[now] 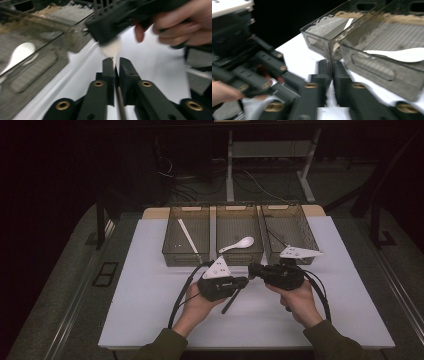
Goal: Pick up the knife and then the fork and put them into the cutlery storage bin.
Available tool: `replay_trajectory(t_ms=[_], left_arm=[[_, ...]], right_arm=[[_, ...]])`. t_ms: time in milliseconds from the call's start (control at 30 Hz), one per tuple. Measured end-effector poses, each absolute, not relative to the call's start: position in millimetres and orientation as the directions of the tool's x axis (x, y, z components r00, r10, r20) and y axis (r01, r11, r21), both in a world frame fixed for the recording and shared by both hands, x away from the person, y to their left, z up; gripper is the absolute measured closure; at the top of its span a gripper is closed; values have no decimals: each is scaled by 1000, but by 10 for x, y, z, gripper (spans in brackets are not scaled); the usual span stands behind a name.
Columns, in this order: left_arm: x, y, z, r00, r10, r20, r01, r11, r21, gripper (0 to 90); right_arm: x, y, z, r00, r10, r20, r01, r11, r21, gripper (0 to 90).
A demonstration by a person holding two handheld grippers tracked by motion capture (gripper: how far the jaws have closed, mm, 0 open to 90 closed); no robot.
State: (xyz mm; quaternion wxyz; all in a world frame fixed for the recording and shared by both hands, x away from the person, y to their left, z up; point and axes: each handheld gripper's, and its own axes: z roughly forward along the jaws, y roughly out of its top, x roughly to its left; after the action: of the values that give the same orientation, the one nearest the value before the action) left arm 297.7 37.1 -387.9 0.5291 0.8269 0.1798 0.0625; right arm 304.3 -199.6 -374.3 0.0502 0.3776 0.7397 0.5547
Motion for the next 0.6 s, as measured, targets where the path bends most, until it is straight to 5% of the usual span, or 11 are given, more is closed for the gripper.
replay_trajectory(t_ms=[133, 333, 600], left_arm=[[2964, 379, -3876, 928, 365, -69, 217, -382, 898, 800], [2989, 506, -3901, 923, 371, -104, 248, -367, 897, 586], [2982, 825, -3955, 915, 383, -124, 274, -367, 889, 451]], right_arm=[[3094, -1995, -3752, -706, 607, 366, 513, 82, 854, 880], [3116, -2055, -3727, -697, 624, 353, 513, 91, 853, 882], [3128, -2260, -3600, -692, 650, 313, 488, 102, 867, 882]])
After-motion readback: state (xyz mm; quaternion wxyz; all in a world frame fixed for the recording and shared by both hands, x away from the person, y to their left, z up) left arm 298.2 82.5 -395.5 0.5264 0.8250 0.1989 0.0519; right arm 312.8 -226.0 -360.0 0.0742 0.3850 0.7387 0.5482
